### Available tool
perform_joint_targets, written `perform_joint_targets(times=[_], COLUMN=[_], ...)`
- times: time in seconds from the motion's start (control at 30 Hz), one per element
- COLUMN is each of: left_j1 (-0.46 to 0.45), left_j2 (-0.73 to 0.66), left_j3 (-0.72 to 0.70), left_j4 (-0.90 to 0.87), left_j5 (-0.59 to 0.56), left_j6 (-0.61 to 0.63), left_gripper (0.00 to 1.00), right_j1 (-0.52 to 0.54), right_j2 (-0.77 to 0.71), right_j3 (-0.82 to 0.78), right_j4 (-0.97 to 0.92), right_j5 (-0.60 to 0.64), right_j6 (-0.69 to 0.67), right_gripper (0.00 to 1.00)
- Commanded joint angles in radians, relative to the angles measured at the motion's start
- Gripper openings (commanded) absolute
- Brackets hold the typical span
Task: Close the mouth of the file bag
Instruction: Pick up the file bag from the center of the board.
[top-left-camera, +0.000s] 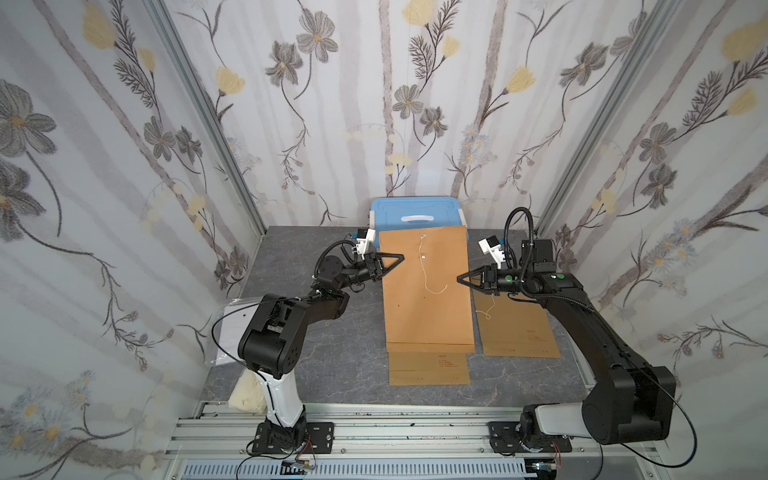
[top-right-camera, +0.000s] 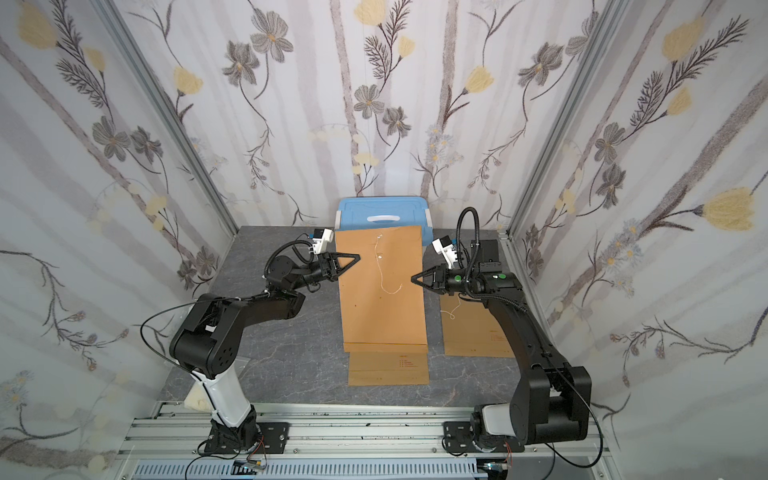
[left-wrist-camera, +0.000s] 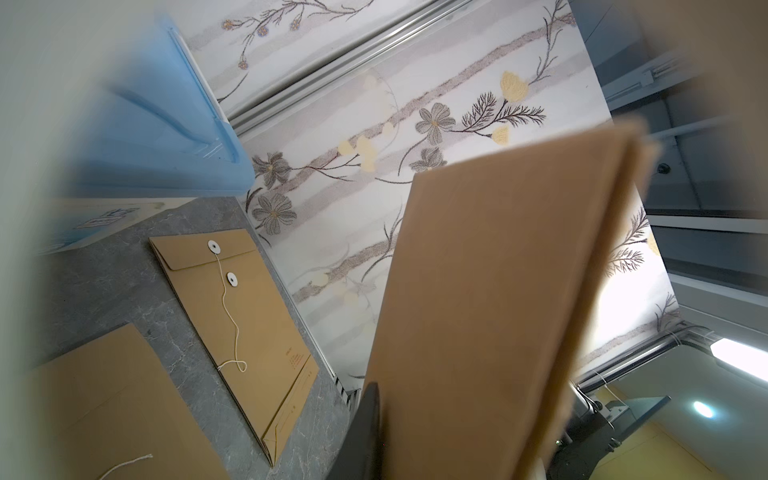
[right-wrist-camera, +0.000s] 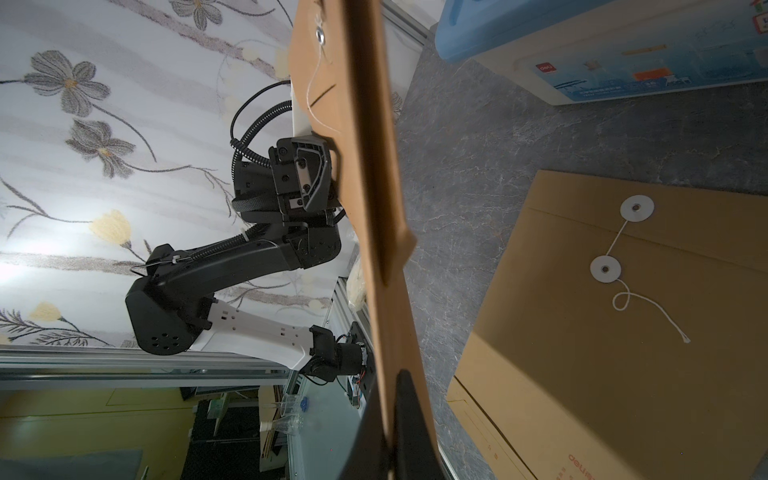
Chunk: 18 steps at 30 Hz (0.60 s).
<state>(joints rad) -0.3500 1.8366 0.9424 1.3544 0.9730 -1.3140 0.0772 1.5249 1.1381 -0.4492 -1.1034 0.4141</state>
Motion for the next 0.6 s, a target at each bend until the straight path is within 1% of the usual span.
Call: perform_joint_targets(times=[0.0, 0.03, 0.07, 0.1, 0.2, 0.33, 0.43, 0.5, 0.57], left_j1=[-0.003, -0.003, -0.003, -0.003, -0.003, -0.002, -0.001, 0.002, 0.002], left_j2=[-0.009, -0.012, -0.013, -0.014, -0.020, -0.041, -0.047, -0.050, -0.051], left_j3=[0.003, -0.002, -0.006, -0.011, -0.013, -0.023, -0.032, -0.037, -0.038], left_j4=[0.007, -0.001, -0.004, -0.003, -0.002, -0.058, -0.067, -0.076, -0.079], left_j5=[0.031, 0.028, 0.025, 0.023, 0.023, 0.015, 0.011, 0.013, 0.014], left_j6=[-0.007, 0.000, 0.005, 0.007, 0.009, 0.050, 0.063, 0.072, 0.076], left_gripper=[0.29, 0.35, 0.36, 0.36, 0.32, 0.33, 0.30, 0.35, 0.36], right_j1=[0.000, -0.001, -0.002, -0.002, -0.004, -0.009, -0.012, -0.017, -0.019], right_j2=[-0.007, -0.012, -0.012, -0.014, -0.013, -0.013, -0.011, -0.011, -0.011], right_j3=[-0.007, -0.011, -0.011, -0.011, -0.012, -0.028, -0.034, -0.040, -0.043], right_j4=[0.069, 0.081, 0.083, 0.083, 0.084, 0.113, 0.111, 0.113, 0.117], right_j5=[-0.026, -0.026, -0.026, -0.023, -0.023, -0.030, -0.031, -0.027, -0.036], right_j6=[0.021, 0.030, 0.031, 0.031, 0.030, 0.049, 0.048, 0.048, 0.046], right_gripper=[0.00, 0.00, 0.00, 0.00, 0.00, 0.00, 0.00, 0.00, 0.00])
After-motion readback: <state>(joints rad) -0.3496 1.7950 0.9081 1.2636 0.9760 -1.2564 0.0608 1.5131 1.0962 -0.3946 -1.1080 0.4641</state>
